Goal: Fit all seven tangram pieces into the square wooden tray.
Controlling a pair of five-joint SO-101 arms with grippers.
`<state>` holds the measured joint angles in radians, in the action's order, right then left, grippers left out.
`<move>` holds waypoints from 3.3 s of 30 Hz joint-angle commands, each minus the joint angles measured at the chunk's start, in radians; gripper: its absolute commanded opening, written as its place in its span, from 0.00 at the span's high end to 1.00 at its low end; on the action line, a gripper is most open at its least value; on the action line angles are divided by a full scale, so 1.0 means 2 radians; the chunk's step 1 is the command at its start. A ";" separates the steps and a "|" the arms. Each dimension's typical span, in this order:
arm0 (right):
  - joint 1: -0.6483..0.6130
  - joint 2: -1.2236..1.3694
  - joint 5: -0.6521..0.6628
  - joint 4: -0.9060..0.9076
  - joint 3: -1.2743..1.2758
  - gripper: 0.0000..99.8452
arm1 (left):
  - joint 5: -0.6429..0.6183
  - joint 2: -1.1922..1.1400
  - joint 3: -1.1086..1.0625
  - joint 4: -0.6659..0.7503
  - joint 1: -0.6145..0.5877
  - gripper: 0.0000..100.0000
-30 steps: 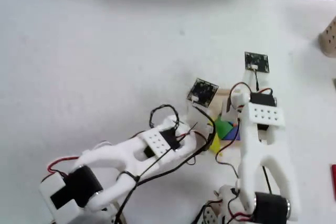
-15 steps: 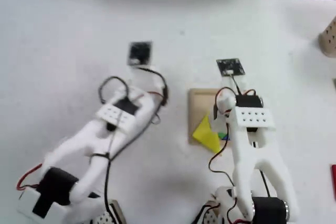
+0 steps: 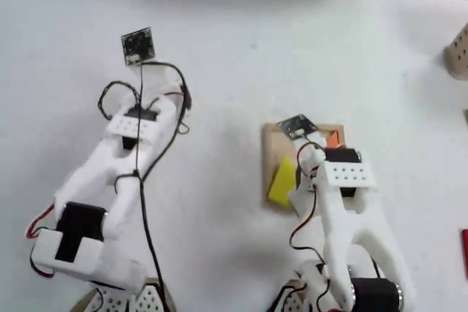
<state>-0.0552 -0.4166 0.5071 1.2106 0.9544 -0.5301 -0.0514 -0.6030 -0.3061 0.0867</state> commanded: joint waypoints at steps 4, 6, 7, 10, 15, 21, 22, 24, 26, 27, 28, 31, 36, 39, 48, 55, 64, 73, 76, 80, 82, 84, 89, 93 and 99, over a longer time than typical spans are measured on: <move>-0.004 -0.014 0.001 -0.025 0.003 0.98 | -0.009 0.001 0.031 -0.002 -0.003 0.98; -0.004 -0.014 -0.027 -0.045 0.004 0.98 | -0.009 0.001 0.030 -0.002 -0.003 0.98; -0.004 -0.014 -0.037 -0.053 0.004 0.98 | -0.009 0.001 0.029 -0.002 -0.003 0.98; -0.003 -0.014 -0.048 -0.066 0.002 0.98 | -0.009 0.001 0.029 -0.002 0.003 0.98; 0.000 -0.020 -0.050 -0.065 0.000 0.98 | -0.008 0.000 0.029 -0.012 0.003 0.98; -0.010 -0.032 -0.072 -0.024 -0.021 0.98 | -0.008 0.000 0.028 -0.013 0.010 0.98; -0.016 -0.040 -0.072 -0.022 -0.019 0.98 | -0.008 0.000 0.028 -0.013 0.010 0.98; -0.031 -0.060 -0.065 -0.023 -0.006 0.98 | -0.008 0.000 0.028 -0.013 0.010 0.98; -0.048 -0.087 -0.062 -0.023 0.005 0.98 | -0.008 0.000 0.028 -0.013 0.010 0.98; -0.057 -0.101 -0.061 -0.023 0.011 0.98 | -0.008 0.000 0.028 -0.013 0.010 0.98; -0.068 -0.115 -0.061 -0.023 0.018 0.98 | -0.008 0.000 0.028 -0.013 0.010 0.98; -0.100 -0.146 -0.042 -0.025 0.036 0.98 | -0.008 0.000 0.028 -0.013 0.011 0.98; -0.127 -0.133 -0.044 -0.053 0.053 0.98 | -0.008 0.000 0.028 -0.013 0.011 0.98; -0.129 -0.099 -0.068 -0.076 0.051 0.98 | -0.008 0.000 0.028 -0.013 0.013 0.98; -0.125 -0.041 -0.098 -0.116 0.027 0.98 | -0.008 0.000 0.021 -0.013 0.016 0.98; -0.089 -0.041 -0.097 -0.137 0.023 0.98 | -0.008 0.001 0.021 -0.013 0.016 0.98; -0.059 -0.032 -0.094 -0.166 0.021 0.98 | -0.008 0.001 0.021 -0.014 0.016 0.98; -0.001 0.116 -0.096 -0.163 -0.094 0.98 | -0.008 0.001 0.021 -0.022 0.016 0.98; 0.002 0.145 -0.099 -0.161 -0.139 0.98 | -0.008 0.001 0.021 -0.022 0.016 0.98; 0.003 0.178 -0.100 -0.162 -0.176 0.98 | -0.008 0.001 0.021 -0.023 0.016 0.98; 0.008 0.198 -0.100 -0.162 -0.189 0.98 | -0.008 0.001 0.021 -0.023 0.016 0.98; 0.013 0.217 -0.100 -0.159 -0.206 0.98 | -0.008 0.001 0.021 -0.023 0.016 0.98; 0.021 0.257 -0.100 -0.152 -0.250 0.98 | -0.008 0.001 0.021 -0.023 0.016 0.98; 0.036 0.280 -0.100 -0.137 -0.282 0.98 | -0.008 0.001 0.021 -0.023 0.016 0.98; 0.046 0.271 -0.100 -0.112 -0.283 0.98 | -0.008 0.001 0.021 -0.020 0.016 0.98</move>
<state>0.0015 0.1373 0.3168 0.9666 0.4020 -0.5301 -0.0575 -0.5984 -0.3475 0.0882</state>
